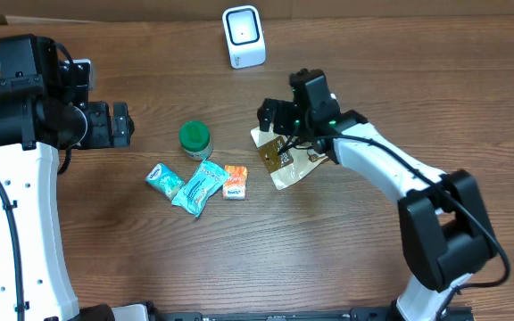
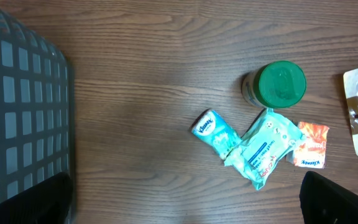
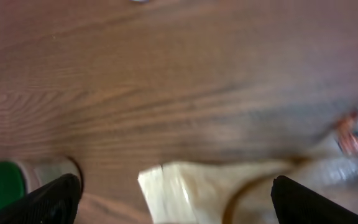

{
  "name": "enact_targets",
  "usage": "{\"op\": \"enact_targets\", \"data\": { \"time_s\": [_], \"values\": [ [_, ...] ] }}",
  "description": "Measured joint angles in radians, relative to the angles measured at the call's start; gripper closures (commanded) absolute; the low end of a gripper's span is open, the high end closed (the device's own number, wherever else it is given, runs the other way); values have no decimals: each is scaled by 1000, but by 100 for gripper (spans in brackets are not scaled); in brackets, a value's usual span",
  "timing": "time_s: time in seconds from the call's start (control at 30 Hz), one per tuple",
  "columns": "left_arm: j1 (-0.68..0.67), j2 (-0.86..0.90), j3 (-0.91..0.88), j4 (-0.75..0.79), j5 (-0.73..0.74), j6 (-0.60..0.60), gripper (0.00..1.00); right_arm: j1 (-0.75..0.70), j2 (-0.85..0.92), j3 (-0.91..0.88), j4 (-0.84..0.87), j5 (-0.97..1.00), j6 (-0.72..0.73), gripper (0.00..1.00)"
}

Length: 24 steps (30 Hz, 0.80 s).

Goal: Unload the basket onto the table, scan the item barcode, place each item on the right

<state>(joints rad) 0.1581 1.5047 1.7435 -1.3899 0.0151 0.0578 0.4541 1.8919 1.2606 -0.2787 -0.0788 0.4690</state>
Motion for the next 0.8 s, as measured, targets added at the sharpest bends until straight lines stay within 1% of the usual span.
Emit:
{"op": "enact_targets", "data": {
  "time_s": [0.07,0.13,0.2,0.47,0.63,0.8],
  "values": [
    [0,0,0,0,0,0,1,6,15,0,40,5,-27,0],
    [0,0,0,0,0,0,1,11,26,0,57,-1,-43,5],
    [0,0,0,0,0,0,0,14,40,0,55,-18,-53,7],
    [0,0,0,0,0,0,1,40,65,0,-46,-127,-60,13],
    [0,0,0,0,0,0,0,46,65,2,-208,-237,-63,14],
    [0,0,0,0,0,0,0,41,42,2,-388,-297,-74,12]
  ]
}}
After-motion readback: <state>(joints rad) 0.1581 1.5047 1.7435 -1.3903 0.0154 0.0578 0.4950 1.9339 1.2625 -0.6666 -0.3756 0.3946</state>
